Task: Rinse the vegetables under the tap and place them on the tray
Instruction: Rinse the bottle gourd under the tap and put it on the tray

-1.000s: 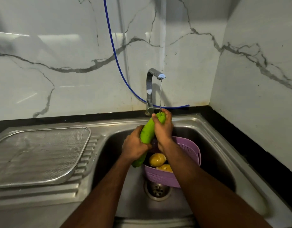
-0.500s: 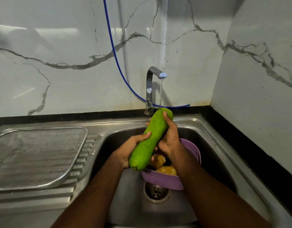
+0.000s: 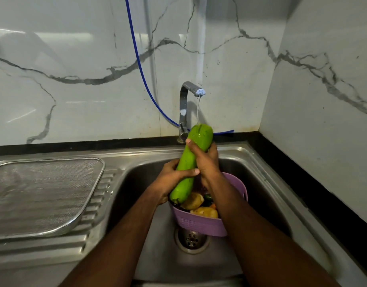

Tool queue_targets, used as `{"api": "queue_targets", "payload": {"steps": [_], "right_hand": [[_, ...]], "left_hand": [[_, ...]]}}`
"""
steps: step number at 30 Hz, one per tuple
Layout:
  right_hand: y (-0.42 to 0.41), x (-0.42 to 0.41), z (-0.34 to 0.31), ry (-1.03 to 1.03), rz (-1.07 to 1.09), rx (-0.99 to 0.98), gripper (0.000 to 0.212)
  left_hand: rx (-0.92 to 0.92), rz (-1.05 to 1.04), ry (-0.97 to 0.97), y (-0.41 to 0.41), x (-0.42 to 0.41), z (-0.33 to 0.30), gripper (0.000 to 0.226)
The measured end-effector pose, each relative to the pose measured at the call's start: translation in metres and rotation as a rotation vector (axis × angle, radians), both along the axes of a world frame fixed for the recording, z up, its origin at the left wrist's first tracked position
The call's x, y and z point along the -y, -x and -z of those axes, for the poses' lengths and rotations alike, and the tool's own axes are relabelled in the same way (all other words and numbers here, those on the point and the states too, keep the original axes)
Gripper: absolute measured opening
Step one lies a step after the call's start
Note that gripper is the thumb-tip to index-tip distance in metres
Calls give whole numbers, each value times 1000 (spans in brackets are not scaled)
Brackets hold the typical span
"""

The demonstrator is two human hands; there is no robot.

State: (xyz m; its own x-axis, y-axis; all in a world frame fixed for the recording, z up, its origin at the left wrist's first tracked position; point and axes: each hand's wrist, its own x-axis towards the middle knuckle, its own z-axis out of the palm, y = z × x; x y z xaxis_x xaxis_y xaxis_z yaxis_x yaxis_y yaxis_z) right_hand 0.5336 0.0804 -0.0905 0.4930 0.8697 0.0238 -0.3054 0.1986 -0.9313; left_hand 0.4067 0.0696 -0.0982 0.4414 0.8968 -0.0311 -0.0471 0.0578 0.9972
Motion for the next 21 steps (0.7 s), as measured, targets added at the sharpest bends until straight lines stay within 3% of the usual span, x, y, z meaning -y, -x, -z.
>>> {"api": "queue_targets", "payload": {"steps": [3, 6, 11, 16, 18, 21], "right_hand": [[-14, -2, 0, -62, 118, -103, 77], [-32, -4, -2, -146, 232, -305, 80], [-51, 0, -1, -112, 278, -524, 84], [-69, -12, 18, -116, 115, -657, 128], [-67, 0, 4, -175, 94, -648, 104], [-66, 12, -3, -228, -3, -635, 15]], "left_hand": [[-194, -91, -236, -5, -2, 7, 58], [-241, -272, -273, -11, 0, 13, 50], [31, -332, -118, -39, 3, 10, 31], [271, -215, 322, -47, -6, -9, 32], [284, -145, 428, -46, -13, -9, 33], [292, 24, 534, -41, -19, -6, 39]]}}
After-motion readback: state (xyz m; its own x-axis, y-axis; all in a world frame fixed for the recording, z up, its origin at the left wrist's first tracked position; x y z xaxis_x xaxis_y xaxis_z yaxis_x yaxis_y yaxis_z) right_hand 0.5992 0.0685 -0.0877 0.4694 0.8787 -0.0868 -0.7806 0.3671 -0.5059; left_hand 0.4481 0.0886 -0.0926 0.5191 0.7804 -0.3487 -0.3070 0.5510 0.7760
